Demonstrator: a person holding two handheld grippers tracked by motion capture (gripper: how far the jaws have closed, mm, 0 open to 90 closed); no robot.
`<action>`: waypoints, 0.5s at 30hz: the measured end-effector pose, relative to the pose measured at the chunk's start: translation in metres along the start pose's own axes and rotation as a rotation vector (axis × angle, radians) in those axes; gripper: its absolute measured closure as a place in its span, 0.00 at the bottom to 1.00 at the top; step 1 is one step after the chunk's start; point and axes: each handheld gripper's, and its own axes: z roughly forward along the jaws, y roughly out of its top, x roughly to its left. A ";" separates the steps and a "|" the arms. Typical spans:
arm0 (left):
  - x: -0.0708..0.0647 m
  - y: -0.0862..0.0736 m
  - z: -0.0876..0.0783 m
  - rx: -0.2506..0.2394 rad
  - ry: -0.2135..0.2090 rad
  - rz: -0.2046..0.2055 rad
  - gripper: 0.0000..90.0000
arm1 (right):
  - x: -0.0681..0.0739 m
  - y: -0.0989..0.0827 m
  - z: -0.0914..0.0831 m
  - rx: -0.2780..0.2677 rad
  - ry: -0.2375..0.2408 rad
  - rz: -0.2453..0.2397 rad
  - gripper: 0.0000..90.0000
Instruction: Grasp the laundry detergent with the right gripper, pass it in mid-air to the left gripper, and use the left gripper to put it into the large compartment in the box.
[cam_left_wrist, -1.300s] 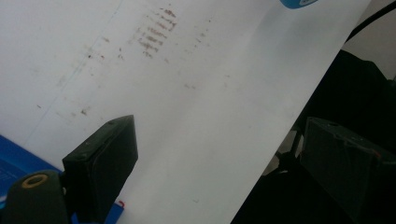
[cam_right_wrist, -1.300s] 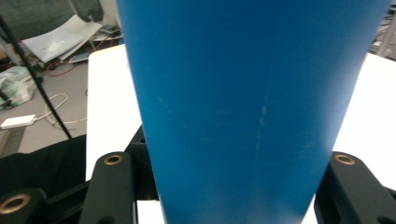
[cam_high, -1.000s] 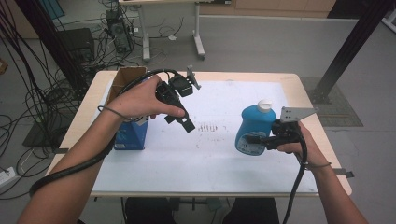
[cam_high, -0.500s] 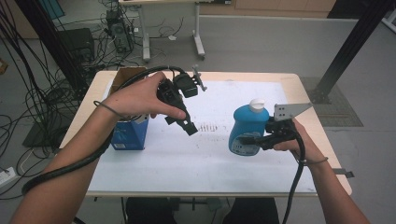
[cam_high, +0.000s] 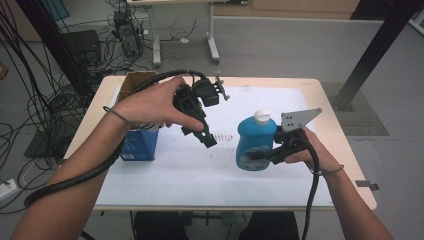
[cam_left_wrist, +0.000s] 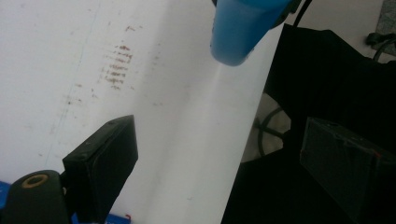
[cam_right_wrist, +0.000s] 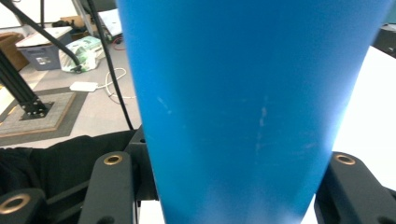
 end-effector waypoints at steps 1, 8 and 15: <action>-0.001 0.000 0.000 -0.002 0.001 0.004 0.13 | 0.001 0.002 0.003 -0.002 0.009 -0.005 0.49; -0.005 0.006 -0.003 -0.020 0.005 0.020 0.13 | 0.004 0.010 0.009 -0.002 0.041 -0.023 0.49; -0.011 0.011 -0.004 -0.027 0.000 0.038 0.13 | 0.007 0.018 0.014 -0.004 0.065 -0.042 0.49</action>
